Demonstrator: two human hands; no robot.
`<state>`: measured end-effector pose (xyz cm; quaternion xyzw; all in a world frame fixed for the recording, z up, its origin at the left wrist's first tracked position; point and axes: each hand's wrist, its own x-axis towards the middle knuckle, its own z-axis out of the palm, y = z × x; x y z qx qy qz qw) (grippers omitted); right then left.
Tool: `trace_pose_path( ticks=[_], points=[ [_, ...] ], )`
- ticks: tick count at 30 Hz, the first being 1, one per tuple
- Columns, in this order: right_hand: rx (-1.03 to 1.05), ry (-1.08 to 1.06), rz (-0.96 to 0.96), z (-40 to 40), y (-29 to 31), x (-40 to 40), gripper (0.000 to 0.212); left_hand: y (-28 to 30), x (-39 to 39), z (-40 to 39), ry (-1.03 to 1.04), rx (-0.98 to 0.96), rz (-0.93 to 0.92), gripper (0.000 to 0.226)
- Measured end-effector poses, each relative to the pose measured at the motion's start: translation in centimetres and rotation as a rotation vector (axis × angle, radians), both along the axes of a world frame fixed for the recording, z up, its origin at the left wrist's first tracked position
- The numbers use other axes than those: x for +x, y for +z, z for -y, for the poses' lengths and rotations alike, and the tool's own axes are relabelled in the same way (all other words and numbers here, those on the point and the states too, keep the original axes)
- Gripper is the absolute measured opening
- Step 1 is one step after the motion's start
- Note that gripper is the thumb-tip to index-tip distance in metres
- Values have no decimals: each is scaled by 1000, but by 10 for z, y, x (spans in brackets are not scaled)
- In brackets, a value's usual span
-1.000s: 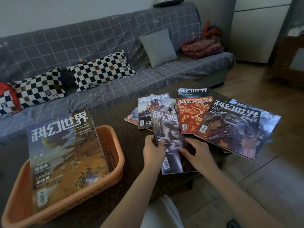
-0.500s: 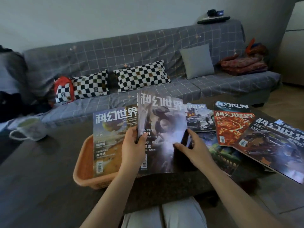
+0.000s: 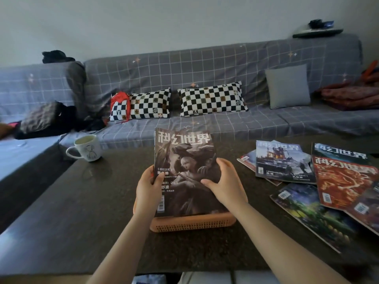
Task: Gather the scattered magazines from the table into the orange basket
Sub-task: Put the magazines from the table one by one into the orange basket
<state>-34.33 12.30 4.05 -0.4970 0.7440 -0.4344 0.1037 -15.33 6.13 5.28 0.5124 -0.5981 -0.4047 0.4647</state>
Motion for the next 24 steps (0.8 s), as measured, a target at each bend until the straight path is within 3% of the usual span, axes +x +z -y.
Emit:
trace_pose_path(
  ticks=[7,11,16,24],
  points=[
    [24,-50,11,11,-16,3,81,-16,1,4,69,-156,335,41],
    [20,-98,-45,6,-16,-1,69,-17,0,9,41,-102,429,46],
    [58,-98,57,6,-15,-2,68,-23,2,11,60,-45,323,32],
    [147,10,194,11,-15,-4,66,-23,-1,10,6,79,231,37]
  ],
)
